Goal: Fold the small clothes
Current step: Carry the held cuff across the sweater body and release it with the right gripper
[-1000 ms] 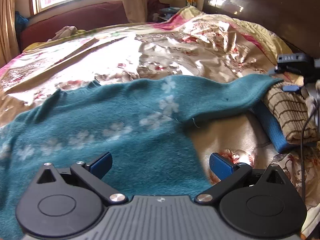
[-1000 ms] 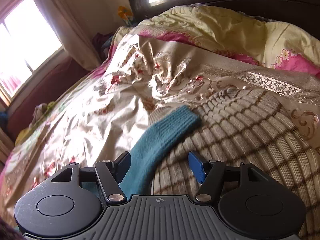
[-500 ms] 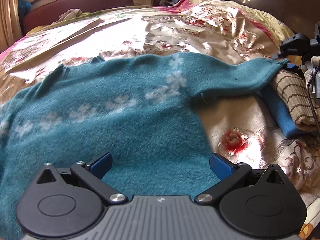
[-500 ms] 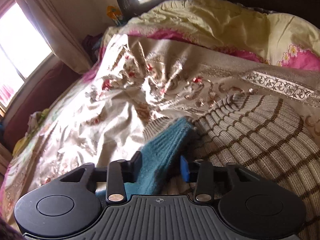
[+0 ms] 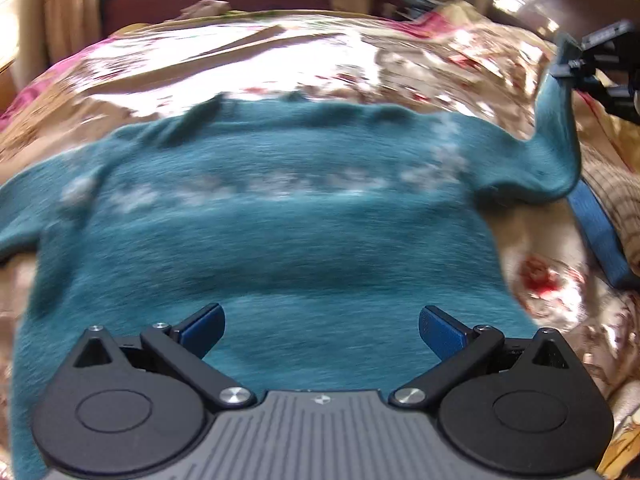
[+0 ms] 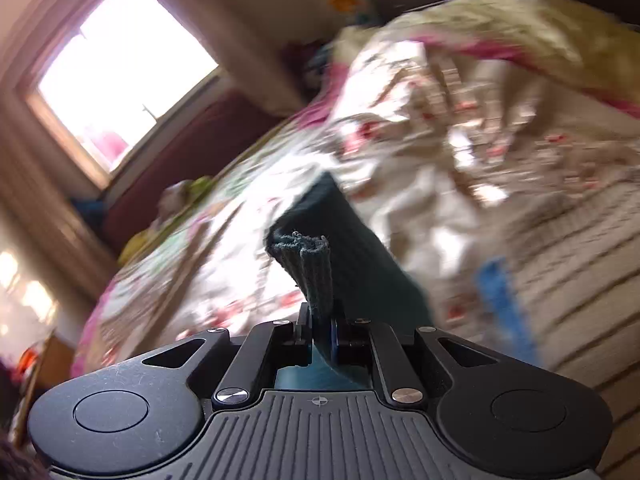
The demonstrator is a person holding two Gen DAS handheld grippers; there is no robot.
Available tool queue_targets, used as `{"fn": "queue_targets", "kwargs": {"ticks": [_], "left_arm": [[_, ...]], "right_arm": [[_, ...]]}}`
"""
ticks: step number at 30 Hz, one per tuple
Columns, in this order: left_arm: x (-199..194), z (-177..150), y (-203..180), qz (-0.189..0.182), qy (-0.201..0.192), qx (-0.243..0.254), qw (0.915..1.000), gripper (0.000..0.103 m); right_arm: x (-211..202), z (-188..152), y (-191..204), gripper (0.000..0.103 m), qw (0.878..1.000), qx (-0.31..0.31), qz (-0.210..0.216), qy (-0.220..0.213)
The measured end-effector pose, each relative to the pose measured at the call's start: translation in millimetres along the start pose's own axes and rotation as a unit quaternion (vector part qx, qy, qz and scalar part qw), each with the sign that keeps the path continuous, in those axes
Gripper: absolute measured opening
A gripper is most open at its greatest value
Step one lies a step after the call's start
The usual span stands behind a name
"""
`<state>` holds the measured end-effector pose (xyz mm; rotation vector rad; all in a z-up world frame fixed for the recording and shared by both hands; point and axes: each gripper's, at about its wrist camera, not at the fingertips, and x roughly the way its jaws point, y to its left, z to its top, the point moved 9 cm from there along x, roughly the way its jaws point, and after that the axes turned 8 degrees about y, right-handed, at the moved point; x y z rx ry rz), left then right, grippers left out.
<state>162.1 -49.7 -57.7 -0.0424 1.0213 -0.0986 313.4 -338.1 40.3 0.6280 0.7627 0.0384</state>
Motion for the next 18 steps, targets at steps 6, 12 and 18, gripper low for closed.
{"fn": "queue_targets", "kwargs": {"ticks": [6,12,18], "left_arm": [[-17,-11,72,0.036,-0.035,-0.054,0.9972,0.103],[-24,-25,123,0.073,-0.064,-0.099,0.9903,0.103],[-18,-31,140,0.062,-0.069,-0.119,0.9886,0.103]], "right_arm": [[52,-57,132,0.009,0.993,-0.084,0.059,0.059],[114,-143,220,0.009,0.977,-0.159,0.068,0.128],[161,-218,255,0.009,0.962,-0.203,0.05,0.178]]}}
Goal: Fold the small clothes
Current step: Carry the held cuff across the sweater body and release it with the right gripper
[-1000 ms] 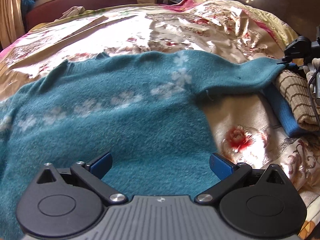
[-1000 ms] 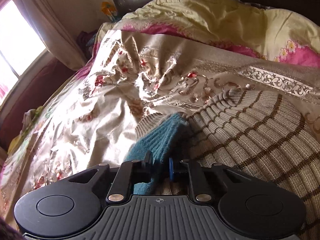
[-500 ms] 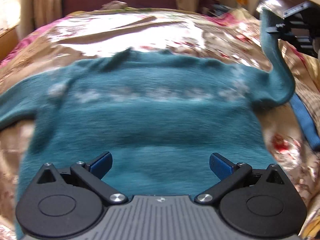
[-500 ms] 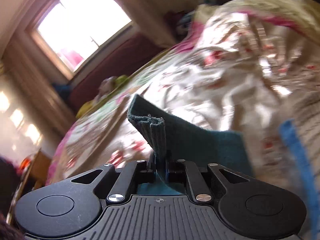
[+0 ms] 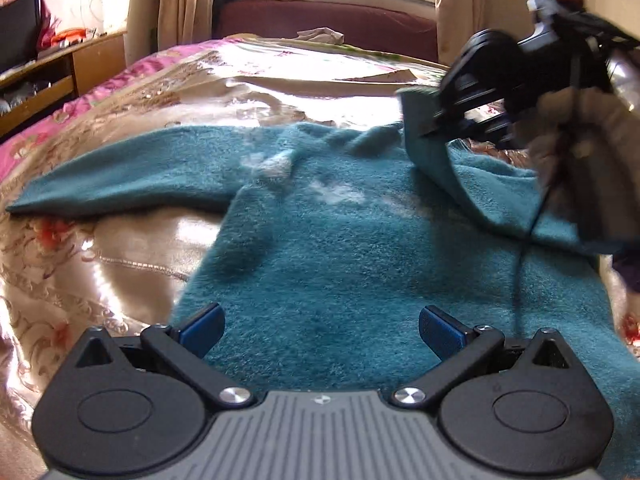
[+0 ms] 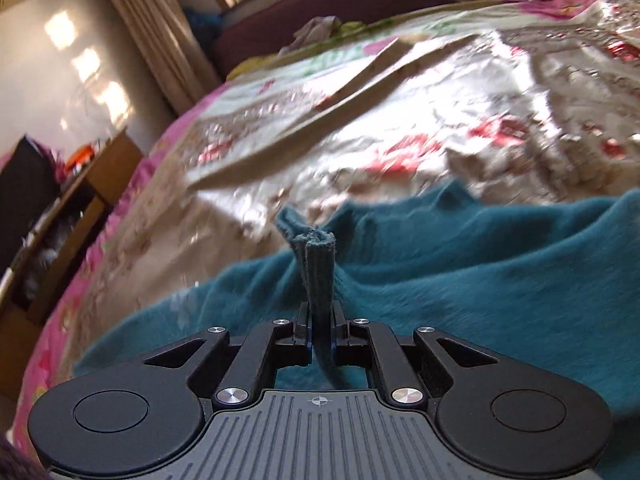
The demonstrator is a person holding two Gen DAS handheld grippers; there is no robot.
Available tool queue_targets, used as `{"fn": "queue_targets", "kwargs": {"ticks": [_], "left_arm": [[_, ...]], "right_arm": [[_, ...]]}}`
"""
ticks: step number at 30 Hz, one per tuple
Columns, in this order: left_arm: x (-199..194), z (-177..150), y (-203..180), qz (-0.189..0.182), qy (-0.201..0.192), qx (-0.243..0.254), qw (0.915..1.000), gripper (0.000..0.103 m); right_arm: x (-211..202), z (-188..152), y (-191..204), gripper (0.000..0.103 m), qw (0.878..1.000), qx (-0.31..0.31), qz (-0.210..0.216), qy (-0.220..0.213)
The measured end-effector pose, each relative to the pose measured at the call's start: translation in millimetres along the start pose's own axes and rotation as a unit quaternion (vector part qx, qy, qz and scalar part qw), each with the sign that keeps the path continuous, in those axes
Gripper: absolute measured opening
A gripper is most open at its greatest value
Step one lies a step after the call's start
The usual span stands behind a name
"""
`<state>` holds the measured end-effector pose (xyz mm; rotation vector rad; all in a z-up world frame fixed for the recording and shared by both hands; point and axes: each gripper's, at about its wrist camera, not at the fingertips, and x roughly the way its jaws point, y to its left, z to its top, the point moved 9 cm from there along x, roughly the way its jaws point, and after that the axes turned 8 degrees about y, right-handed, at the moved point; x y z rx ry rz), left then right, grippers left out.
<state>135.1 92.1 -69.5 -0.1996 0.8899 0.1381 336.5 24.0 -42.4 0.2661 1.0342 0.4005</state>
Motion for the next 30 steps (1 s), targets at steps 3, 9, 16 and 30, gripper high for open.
{"fn": "queue_targets", "kwargs": {"ticks": [3,9,16,30], "left_arm": [[2,0,7,-0.011,0.001,-0.016,0.9998,0.103],[4,0,16,-0.018,0.003,-0.04,0.999,0.103],[5,-1,12,-0.014,0.002,-0.029,0.9995,0.103],[5,-1,10,-0.004,-0.004,-0.02,0.9998,0.103]], "right_arm": [[19,-7,16,0.009,1.0,-0.019,-0.012,0.014],[50,-22,25,0.014,0.997,-0.048,-0.047,0.049],[54,-27,34,0.032,0.995,-0.076,-0.035,0.056],[60,-43,57,0.017,0.964,-0.234,-0.12,0.039]]}}
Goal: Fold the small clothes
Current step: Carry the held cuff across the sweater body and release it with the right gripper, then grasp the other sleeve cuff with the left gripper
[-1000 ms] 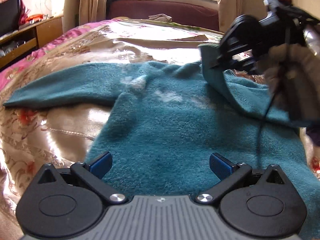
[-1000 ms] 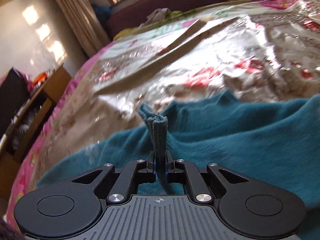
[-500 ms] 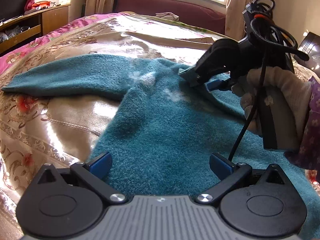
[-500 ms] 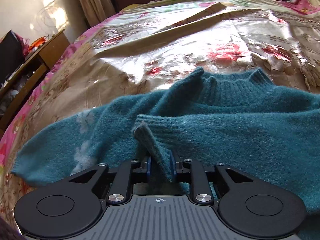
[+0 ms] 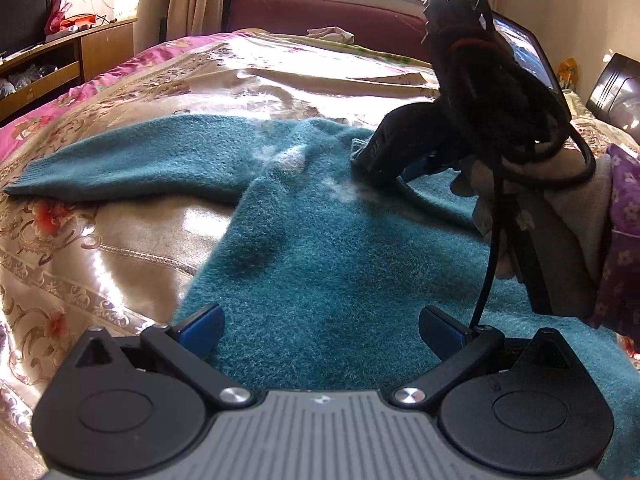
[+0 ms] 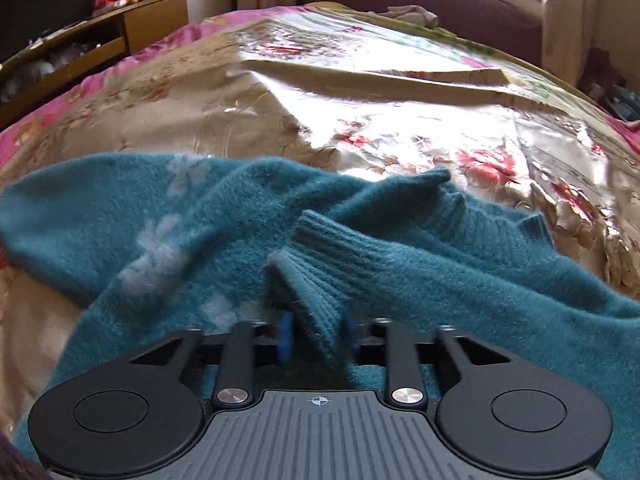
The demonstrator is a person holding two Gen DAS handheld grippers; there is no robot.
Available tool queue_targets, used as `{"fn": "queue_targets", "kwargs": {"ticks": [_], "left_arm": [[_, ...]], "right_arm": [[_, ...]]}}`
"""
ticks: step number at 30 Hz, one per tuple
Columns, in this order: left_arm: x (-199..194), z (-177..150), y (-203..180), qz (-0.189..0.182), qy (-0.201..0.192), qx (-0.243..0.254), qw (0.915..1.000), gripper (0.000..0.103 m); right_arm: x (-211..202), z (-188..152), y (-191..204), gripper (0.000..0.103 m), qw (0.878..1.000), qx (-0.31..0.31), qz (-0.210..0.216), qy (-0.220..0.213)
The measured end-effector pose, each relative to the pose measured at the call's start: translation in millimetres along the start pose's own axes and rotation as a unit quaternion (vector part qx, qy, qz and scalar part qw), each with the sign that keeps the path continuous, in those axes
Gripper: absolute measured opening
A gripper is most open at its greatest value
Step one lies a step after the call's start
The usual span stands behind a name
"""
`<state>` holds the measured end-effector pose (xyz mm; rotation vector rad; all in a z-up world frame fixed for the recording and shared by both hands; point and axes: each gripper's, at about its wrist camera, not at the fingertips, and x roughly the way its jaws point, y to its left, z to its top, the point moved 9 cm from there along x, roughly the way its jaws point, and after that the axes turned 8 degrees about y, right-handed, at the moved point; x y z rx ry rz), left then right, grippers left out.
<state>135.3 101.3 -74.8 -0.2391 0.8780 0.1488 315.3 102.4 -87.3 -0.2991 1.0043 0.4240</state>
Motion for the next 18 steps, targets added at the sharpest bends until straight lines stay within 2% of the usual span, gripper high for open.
{"fn": "queue_targets", "kwargs": {"ticks": [4,8,9,10,12,15,18], "left_arm": [[-1,2,3,-0.003,-0.004,-0.007,1.0,0.103],[-7,5,13,-0.016,-0.004,-0.029,0.9994,0.103],[-11,9,19,-0.019,-0.008,-0.042,0.9989,0.103],[-15,12,26,-0.018,-0.013,-0.052,0.9984,0.103],[-26,22,47,0.002,-0.031,-0.067,0.9973,0.103],[-41,39,92,0.056,-0.069,-0.084,0.9925,0.103],[-47,50,150,0.12,-0.087,-0.114,0.9824,0.103]], "right_arm": [[-5,8,-5,0.016,0.999,0.047,0.02,-0.014],[8,1,0,0.02,0.999,0.026,0.027,0.012],[7,1,0,0.023,0.999,0.023,0.03,0.009],[4,0,1,0.03,0.999,0.026,0.041,0.009],[-4,-2,0,0.039,0.997,0.044,0.064,0.007],[-19,-8,3,0.04,0.995,0.047,0.086,-0.005],[-35,-17,8,0.04,0.993,0.053,0.106,-0.015]]}}
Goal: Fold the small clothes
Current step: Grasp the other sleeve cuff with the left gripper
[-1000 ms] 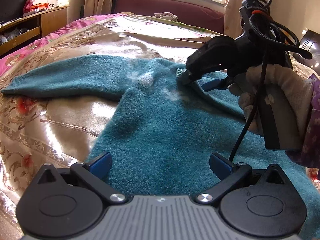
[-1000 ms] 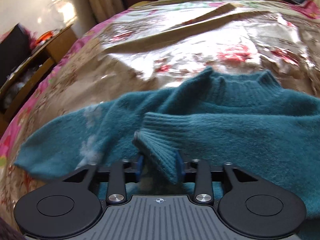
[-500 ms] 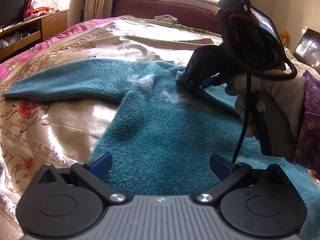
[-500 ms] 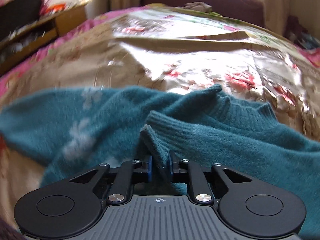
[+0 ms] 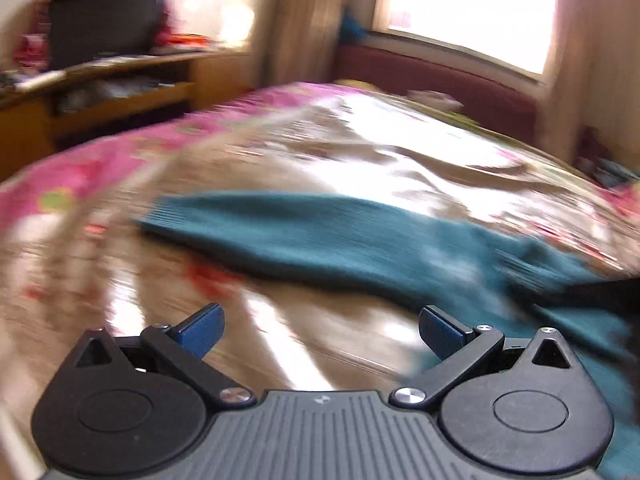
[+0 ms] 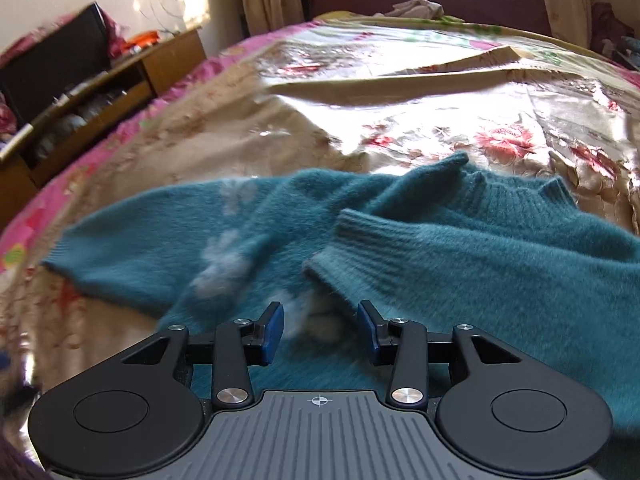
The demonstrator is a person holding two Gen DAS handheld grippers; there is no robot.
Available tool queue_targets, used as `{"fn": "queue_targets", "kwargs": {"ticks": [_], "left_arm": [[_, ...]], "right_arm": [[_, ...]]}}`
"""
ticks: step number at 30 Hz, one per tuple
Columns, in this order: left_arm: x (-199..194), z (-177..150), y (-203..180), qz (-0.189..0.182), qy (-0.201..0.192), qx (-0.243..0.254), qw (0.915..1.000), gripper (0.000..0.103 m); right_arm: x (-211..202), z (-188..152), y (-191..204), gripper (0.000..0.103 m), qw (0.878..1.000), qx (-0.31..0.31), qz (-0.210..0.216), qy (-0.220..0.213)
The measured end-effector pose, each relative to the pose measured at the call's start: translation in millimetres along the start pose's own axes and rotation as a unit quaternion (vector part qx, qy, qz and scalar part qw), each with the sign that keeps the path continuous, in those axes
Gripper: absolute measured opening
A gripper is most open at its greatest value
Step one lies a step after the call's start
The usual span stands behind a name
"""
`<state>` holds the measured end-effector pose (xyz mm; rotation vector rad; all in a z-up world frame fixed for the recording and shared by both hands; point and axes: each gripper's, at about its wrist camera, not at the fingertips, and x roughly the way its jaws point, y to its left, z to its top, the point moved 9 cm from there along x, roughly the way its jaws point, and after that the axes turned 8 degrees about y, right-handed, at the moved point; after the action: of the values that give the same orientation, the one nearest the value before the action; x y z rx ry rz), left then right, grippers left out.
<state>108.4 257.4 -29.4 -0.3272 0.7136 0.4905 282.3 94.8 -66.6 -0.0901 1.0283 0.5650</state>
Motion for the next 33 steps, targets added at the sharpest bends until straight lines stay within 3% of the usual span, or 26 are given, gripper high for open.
{"fn": "queue_targets", "kwargs": {"ticks": [6,10,12,22,25,27,30,33], "left_arm": [[47,27,86,0.053,0.008,-0.075,0.9958,0.099],[85,38,124,0.025,0.029,-0.172,0.9843,0.089],[101,41,135,0.008,0.033,-0.212,0.9767,0.08],[149,65,141,-0.004,0.018,-0.267,0.9636,0.076],[155,69,143,0.005,0.012,-0.273,0.9619,0.063],[157,71,143,0.015,0.014,-0.272,0.9622,0.046],[158,73,139,-0.005,0.019,-0.278,0.9605,0.02],[154,74,130,-0.013,0.019,-0.268,0.963,0.016]], "right_arm": [[-17,-22,12,0.04,1.0,0.011,0.029,0.002],[-23,-30,23,0.04,0.999,0.008,0.038,0.005],[-24,-32,28,0.04,0.999,0.004,0.041,0.007],[-11,-42,33,0.04,0.998,0.014,0.048,0.026],[-9,-46,28,0.04,0.998,0.024,0.05,0.03],[-9,-48,25,0.04,0.998,0.033,0.052,0.031],[-12,-48,19,0.04,0.997,0.045,0.055,0.028],[-18,-48,13,0.04,0.997,0.055,0.058,0.02]]}}
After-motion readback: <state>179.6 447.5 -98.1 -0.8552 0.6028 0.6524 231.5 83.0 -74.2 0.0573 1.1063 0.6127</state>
